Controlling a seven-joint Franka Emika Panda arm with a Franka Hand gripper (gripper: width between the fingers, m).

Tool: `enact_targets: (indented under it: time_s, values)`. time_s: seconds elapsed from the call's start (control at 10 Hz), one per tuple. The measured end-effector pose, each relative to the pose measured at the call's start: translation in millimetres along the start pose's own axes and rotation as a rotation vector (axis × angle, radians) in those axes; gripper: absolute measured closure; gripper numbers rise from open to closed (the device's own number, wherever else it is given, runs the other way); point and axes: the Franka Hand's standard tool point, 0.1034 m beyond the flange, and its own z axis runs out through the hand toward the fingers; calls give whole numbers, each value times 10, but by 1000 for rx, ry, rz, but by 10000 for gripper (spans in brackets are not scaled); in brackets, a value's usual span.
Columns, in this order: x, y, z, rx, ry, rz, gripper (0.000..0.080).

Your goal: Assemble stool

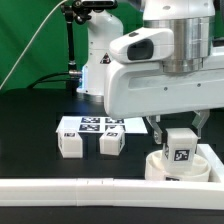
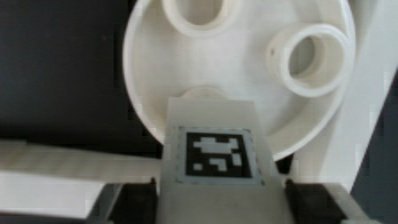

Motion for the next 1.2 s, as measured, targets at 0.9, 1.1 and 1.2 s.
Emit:
enact_targets:
  time_s: [0.9,1.1,1.2]
  values:
    - [-29,-241,25,78,-9,985,456]
    - [-33,-262,33,82,-16,1078,456]
    - [-32,-285,38,93,-24,1170,456]
